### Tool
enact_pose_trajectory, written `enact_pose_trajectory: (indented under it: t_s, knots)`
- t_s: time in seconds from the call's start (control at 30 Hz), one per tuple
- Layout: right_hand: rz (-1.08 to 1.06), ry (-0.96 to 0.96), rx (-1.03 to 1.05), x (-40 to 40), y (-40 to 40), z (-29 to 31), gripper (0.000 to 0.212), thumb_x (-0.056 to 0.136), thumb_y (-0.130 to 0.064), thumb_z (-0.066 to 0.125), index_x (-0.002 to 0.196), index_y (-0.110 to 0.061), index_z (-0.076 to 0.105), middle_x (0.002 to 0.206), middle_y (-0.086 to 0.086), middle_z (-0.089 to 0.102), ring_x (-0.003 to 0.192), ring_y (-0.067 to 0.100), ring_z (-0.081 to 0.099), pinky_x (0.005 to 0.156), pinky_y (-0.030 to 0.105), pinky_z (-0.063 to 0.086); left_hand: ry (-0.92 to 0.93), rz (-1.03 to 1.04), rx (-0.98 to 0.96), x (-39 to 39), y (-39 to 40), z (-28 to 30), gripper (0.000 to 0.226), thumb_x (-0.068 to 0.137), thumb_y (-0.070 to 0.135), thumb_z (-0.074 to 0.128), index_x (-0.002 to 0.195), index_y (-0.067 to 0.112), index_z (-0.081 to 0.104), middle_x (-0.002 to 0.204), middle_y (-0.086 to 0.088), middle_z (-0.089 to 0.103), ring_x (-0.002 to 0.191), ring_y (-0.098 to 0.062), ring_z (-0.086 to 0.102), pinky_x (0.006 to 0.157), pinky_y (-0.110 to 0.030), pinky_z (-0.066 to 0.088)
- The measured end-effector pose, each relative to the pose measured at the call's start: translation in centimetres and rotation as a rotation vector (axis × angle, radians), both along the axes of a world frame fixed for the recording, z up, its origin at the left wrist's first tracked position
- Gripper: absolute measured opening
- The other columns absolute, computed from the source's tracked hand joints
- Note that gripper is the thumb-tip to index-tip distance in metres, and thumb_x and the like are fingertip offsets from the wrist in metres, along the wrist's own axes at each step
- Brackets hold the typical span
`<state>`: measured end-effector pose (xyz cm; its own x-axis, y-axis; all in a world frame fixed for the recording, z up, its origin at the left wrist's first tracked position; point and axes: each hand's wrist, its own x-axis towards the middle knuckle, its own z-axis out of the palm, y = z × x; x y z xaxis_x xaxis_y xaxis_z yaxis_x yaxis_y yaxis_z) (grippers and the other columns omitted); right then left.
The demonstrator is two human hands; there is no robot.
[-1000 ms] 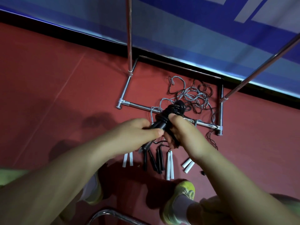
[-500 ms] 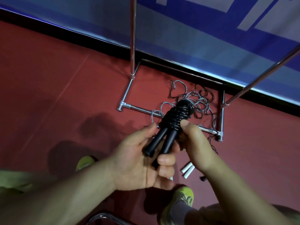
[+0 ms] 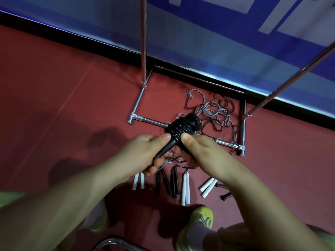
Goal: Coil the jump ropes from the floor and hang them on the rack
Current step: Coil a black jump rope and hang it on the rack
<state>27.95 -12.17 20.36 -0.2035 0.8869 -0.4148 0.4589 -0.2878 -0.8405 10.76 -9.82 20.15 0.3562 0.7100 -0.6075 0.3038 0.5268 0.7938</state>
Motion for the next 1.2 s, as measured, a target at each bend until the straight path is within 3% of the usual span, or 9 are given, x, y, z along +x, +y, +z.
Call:
enact_pose_trajectory:
  t_s: [0.17,0.27,0.43,0.53,0.67,0.8,0.93,1.07,1.2]
  knots:
    - [-0.089,-0.142,-0.011,-0.8,-0.2,-0.9,0.061,0.097,-0.049,0.037,0.065,0.0,0.052,0.057,0.01,0.057,0.054,0.018,0.052,0.061,0.035,0.045,0.144,0.009,0.112,-0.7,1.3,-0.3,0.04,0.096,0.043,0.043,0.07,0.013,0.054,0.043,0.001,0.049,0.034,-0.014,0.04,0.038,-0.017,0.032]
    - [-0.136,-0.108,-0.026,-1.2,-0.4,-1.6,0.064,0.098,-0.05,0.036,0.061,-0.002,0.057,0.052,0.006,0.057,0.051,0.016,0.054,0.06,0.033,0.043,0.223,-0.032,0.149,-0.8,1.7,-0.5,0.041,0.095,0.045,0.043,0.07,0.015,0.054,0.042,0.003,0.051,0.035,-0.013,0.043,0.041,-0.02,0.036]
    - [-0.135,0.259,-0.32,-1.7,-0.9,-1.9,0.077,0.086,-0.073,0.035,0.087,-0.001,0.065,0.058,0.005,0.058,0.046,0.015,0.047,0.056,0.028,0.037,0.553,-0.245,0.474,-1.4,1.3,-1.3,0.044,0.084,0.058,0.035,0.071,0.019,0.05,0.056,0.0,0.061,0.054,-0.02,0.059,0.064,-0.043,0.051]
    - [-0.249,0.502,-0.403,-1.4,-0.6,-0.9,0.075,0.078,-0.069,0.031,0.092,-0.003,0.064,0.056,-0.001,0.046,0.04,0.01,0.031,0.044,0.024,0.027,0.643,-0.294,0.636,-1.1,1.3,-0.6,0.04,0.086,0.058,0.033,0.076,0.022,0.045,0.058,0.001,0.056,0.06,-0.021,0.057,0.059,-0.039,0.046]
    - [-0.261,0.364,-0.356,-1.2,-0.7,-1.1,0.088,0.072,-0.084,0.036,0.089,-0.003,0.067,0.06,0.004,0.052,0.042,0.013,0.03,0.041,0.023,0.026,0.84,-0.539,0.852,-0.5,0.3,-0.1,0.026,0.095,0.053,0.023,0.088,0.029,0.026,0.066,0.006,0.04,0.079,-0.027,0.059,0.057,-0.032,0.032]
    - [-0.301,0.23,-0.291,-1.5,-0.9,-1.8,0.081,0.078,-0.078,0.045,0.082,-0.001,0.067,0.073,0.013,0.056,0.052,0.019,0.039,0.04,0.022,0.025,0.854,-0.71,0.919,-0.3,-0.4,-0.7,0.022,0.096,0.051,0.019,0.091,0.029,0.019,0.082,0.008,0.048,0.085,-0.023,0.06,0.06,-0.032,0.033]
    - [-0.347,0.195,-0.228,-1.2,-0.6,-1.5,0.047,0.092,-0.05,0.049,0.057,-0.021,0.06,0.049,-0.006,0.042,0.047,0.011,0.035,0.049,0.027,0.026,0.548,-0.565,0.544,-0.6,-0.2,-1.1,0.029,0.093,0.054,0.03,0.096,0.027,0.04,0.083,0.006,0.061,0.077,-0.02,0.061,0.069,-0.034,0.046]
    - [-0.382,0.269,-0.183,-1.1,-0.4,-1.3,0.034,0.074,-0.05,0.05,0.068,-0.018,0.057,0.06,0.001,0.041,0.053,0.014,0.034,0.051,0.029,0.024,-0.008,-0.148,-0.079,-0.5,0.4,-0.4,0.031,0.086,0.044,0.053,0.089,0.014,0.06,0.064,0.0,0.065,0.052,-0.012,0.058,0.059,-0.028,0.049]
    - [-0.298,0.488,-0.076,-0.7,-0.6,-2.6,0.033,0.065,-0.053,0.048,0.071,-0.022,0.058,0.062,0.001,0.046,0.061,0.018,0.036,0.056,0.035,0.023,-0.305,-0.139,-0.472,-1.0,0.6,0.5,0.055,0.072,0.056,0.048,0.083,0.006,0.068,0.068,-0.01,0.067,0.051,-0.017,0.06,0.051,-0.027,0.053]
